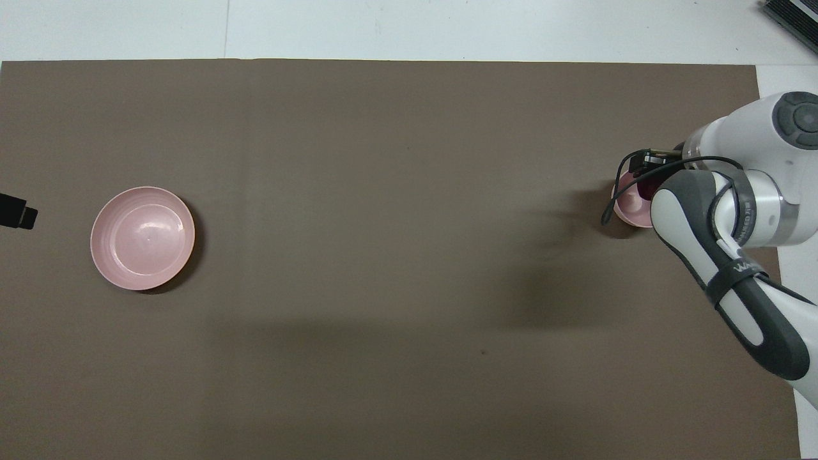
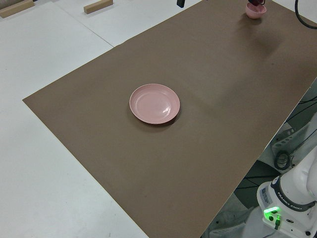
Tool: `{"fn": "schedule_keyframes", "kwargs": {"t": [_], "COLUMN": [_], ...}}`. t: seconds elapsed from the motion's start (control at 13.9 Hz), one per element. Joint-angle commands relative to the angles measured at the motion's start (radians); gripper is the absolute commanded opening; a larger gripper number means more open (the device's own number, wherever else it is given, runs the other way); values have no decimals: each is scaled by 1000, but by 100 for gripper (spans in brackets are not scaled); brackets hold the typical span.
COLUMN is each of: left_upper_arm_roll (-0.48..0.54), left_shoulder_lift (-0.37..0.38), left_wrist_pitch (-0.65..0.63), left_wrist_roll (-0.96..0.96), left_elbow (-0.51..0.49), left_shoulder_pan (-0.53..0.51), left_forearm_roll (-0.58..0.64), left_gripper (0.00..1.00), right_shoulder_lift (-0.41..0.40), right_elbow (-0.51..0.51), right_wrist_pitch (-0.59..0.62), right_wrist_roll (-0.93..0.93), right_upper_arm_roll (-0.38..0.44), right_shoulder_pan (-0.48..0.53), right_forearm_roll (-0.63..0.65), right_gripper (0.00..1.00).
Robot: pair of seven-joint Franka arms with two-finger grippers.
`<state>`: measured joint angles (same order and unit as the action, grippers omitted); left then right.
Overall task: Move apple from plate to bowl
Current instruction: 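Lower the apple into the pink bowl with the right gripper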
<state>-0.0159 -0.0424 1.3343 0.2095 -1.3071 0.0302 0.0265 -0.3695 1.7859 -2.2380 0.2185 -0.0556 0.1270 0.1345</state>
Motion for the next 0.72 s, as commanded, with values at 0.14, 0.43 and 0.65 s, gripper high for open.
{"fn": "schedule_keyframes", "kwargs": {"t": [0.14,0.43,0.65], "left_upper_arm_roll": [-1,-1,-1], "left_shoulder_lift": [15,15,15], "left_wrist_pitch": [-12,-14,-12], "left_wrist_roll": [2,2,2], "left_elbow": [-12,-11,-12], "left_shoulder_pan": [-4,-4,-4], "left_forearm_roll": [7,7,9], "left_gripper": [100,100,100], "right_shoulder_lift": [5,3,-15], "right_elbow": [85,87,86], "right_wrist_pitch": [-55,-61,-77], "right_wrist_roll": [1,16,16], "right_upper_arm_roll": [-9,-9,-9], "right_shoulder_pan": [11,6,6], "right_forearm_roll": [-32,-32,-32], "right_gripper": [0,0,1]}}
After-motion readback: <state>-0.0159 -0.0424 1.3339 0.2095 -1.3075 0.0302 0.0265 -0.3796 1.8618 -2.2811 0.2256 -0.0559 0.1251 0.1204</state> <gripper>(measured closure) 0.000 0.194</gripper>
